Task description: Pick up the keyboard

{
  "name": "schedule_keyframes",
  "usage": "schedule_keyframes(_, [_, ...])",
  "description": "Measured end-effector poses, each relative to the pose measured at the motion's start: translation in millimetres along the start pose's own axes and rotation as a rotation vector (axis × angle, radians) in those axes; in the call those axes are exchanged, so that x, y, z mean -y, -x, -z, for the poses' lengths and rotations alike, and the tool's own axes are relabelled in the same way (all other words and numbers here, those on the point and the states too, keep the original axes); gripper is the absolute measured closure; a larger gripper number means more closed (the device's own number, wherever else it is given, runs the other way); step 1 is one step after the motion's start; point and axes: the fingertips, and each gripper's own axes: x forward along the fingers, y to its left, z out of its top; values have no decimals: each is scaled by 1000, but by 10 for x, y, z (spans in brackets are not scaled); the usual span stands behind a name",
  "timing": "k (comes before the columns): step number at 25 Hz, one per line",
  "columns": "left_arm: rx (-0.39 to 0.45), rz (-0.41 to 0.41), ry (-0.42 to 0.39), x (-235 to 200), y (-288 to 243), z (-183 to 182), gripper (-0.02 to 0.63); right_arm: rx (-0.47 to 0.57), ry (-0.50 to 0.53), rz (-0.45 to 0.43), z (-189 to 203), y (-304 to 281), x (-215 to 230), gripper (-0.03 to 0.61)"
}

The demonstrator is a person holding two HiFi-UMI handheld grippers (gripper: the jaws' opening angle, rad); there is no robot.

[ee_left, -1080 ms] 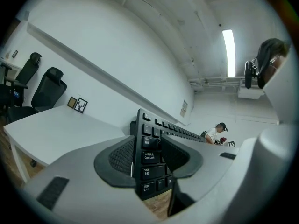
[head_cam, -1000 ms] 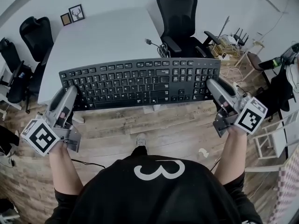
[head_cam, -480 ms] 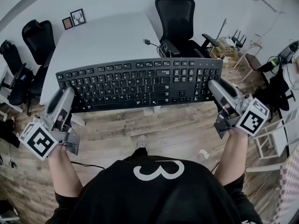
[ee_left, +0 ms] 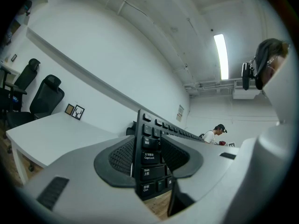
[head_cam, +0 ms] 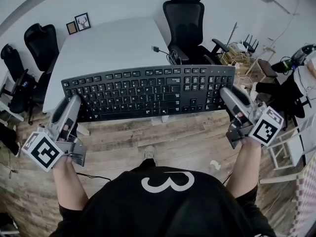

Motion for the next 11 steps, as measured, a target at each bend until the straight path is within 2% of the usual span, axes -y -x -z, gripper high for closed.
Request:
schedule_keyframes(6, [4, -1, -19, 11, 2, -29, 446, 6, 2, 3, -8, 5, 9, 423])
schedule_keyframes(11, [-1, -8, -2, 13, 3, -11, 446, -2, -6, 2, 6, 12, 23, 423])
